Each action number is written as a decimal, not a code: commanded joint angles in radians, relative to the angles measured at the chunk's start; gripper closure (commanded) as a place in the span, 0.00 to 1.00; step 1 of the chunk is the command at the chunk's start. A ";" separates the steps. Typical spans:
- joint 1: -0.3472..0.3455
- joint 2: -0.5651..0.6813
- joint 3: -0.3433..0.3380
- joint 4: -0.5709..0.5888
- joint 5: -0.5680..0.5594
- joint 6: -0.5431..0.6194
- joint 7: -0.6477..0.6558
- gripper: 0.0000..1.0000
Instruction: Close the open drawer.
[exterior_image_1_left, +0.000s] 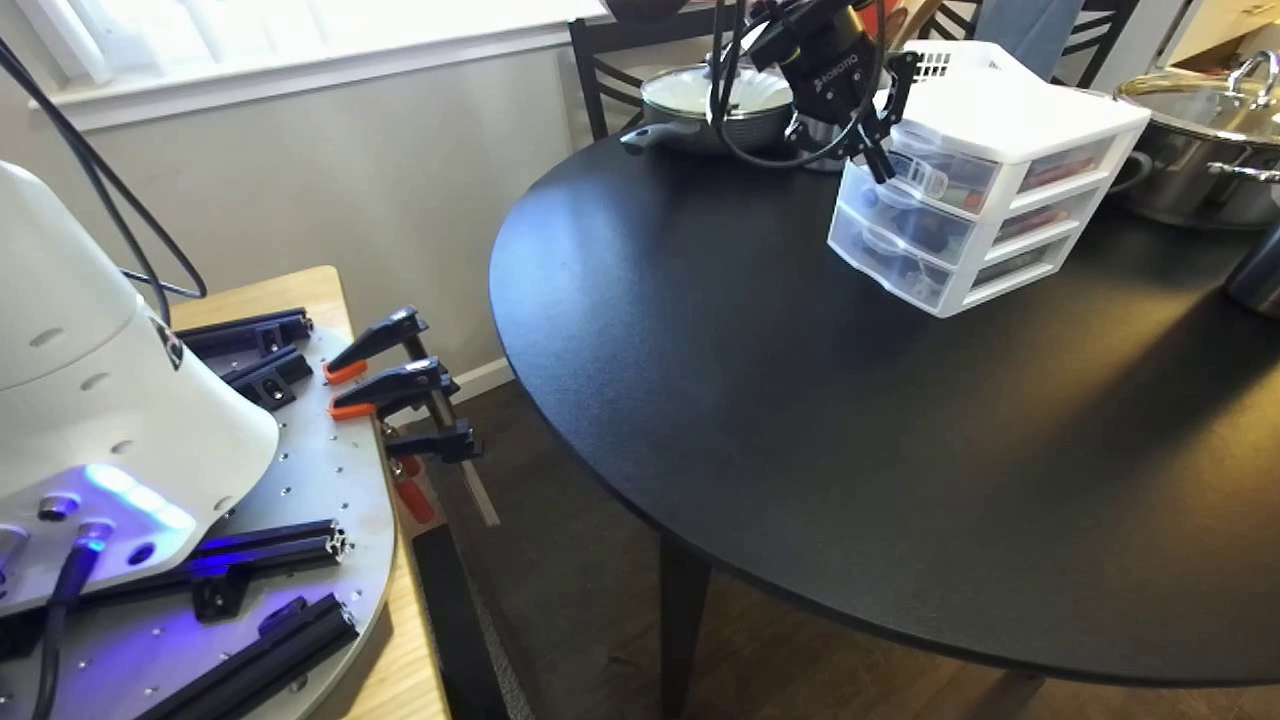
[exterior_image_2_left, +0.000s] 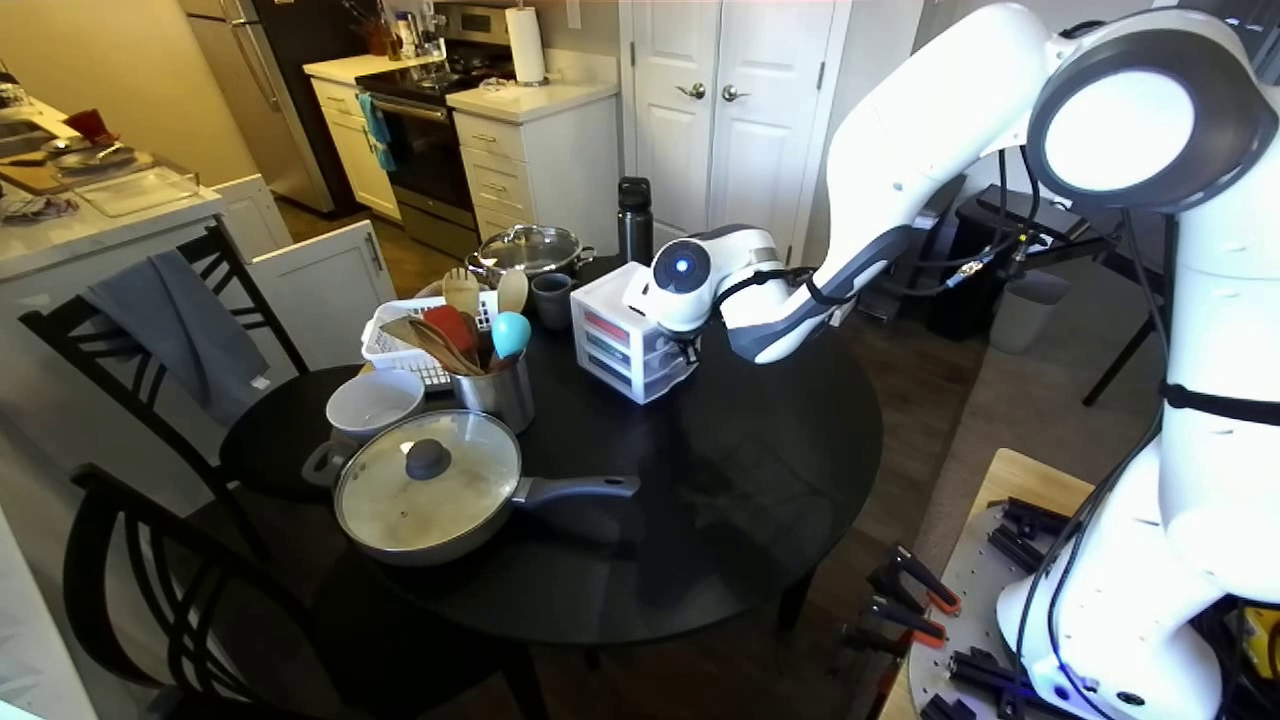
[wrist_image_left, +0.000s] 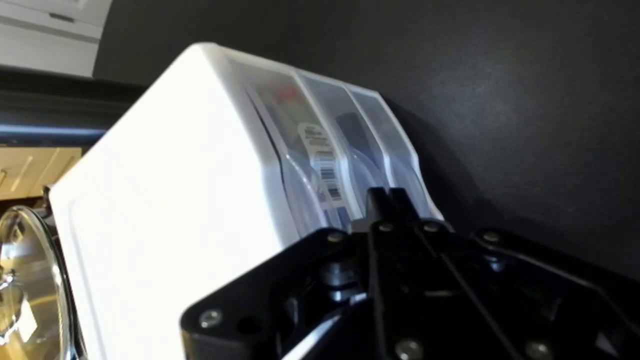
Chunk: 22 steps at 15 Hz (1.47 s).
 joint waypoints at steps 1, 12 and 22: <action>-0.076 -0.109 0.040 -0.117 0.140 0.131 -0.231 0.95; -0.042 -0.496 0.023 -0.341 0.496 -0.066 -0.382 0.96; 0.000 -0.610 0.029 -0.330 0.566 -0.217 -0.339 0.92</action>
